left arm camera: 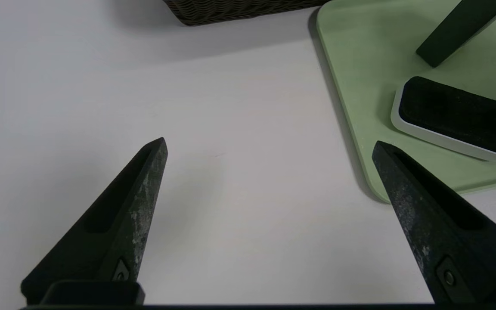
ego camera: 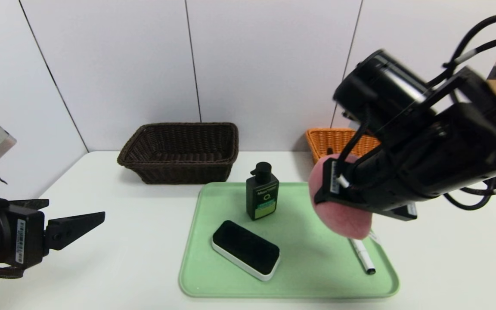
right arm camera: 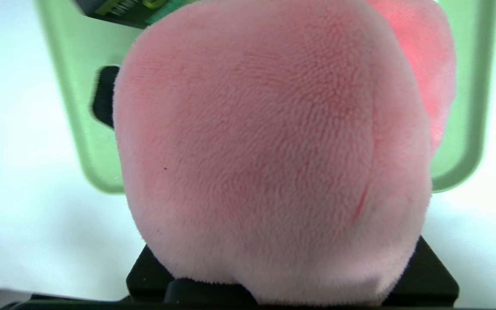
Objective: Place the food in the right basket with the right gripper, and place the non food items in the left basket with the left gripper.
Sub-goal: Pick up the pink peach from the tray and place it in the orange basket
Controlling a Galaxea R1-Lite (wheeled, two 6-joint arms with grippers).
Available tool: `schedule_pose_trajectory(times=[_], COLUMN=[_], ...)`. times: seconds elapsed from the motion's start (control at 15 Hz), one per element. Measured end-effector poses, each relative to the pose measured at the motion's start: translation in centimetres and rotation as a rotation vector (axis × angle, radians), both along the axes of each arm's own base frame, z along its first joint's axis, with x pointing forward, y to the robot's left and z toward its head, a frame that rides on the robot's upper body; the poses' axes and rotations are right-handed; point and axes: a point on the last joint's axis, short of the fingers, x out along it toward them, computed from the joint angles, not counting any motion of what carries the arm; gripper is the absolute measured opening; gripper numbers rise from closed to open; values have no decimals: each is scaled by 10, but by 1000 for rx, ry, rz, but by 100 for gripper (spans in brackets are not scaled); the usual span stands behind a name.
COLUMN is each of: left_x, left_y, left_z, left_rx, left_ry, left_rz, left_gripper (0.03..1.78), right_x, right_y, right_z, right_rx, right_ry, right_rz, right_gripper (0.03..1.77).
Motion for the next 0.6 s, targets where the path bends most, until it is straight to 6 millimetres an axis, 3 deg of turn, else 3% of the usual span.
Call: schedule_pose_trajectory(times=[0.33,0.47,0.6], left_x=[2,5,8], left_y=[-1,-2,-3], left_z=[1,3,4], left_rx=[7,1,3], left_ry=[-2,-17,-38], left_rz=[0,-2,-9], left_gripper=[169,169,169], right_x=[4,17,43], right_y=[-67,-94,-119], right_z=[66,72,71], right_rx=[133,166,231], right_ry=[-236,-253,-276], right_rz=[-143,-243,-341], right_gripper=[80,80,80])
